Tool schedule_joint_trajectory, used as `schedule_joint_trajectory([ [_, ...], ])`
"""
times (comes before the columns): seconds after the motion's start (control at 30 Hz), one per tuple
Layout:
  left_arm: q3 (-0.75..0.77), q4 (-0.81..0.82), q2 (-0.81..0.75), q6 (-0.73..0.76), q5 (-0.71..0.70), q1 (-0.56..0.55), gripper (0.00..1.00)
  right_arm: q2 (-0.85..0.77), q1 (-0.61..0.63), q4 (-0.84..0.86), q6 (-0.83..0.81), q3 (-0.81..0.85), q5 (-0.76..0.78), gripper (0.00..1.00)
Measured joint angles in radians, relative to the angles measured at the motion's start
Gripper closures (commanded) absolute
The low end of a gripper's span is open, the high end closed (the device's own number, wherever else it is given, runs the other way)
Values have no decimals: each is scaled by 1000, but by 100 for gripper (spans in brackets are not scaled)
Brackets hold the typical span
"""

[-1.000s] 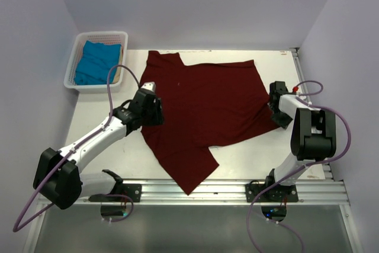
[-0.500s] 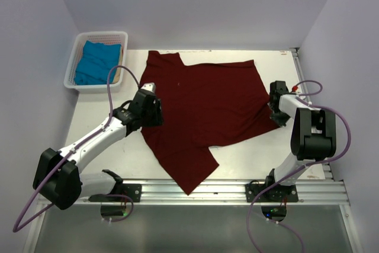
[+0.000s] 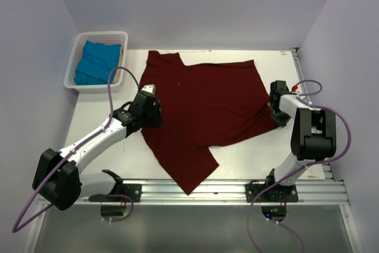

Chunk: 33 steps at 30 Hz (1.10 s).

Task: Fold and stack the t-shirts
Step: Flatten the tshirt out

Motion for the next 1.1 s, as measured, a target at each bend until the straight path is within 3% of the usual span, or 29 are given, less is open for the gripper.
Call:
schedule_joint_trajectory([
  [0.17, 0, 0, 0, 0, -3, 0, 46, 1, -6, -6, -3, 4, -9, 68],
  [0.33, -1, 0, 0, 0, -6, 0, 46, 41, -25, -34, -2, 50, -36, 74],
  [0.73, -17, -2, -14, 0, -15, 0, 48, 104, -43, -54, 0, 127, -89, 100],
  [0.87, -17, -2, -21, 6, -8, 0, 59, 87, -48, -41, 0, 113, -98, 100],
  [1.1, -17, -12, 2, 70, 50, -56, 60, 37, -51, 11, 1, 59, -150, 100],
])
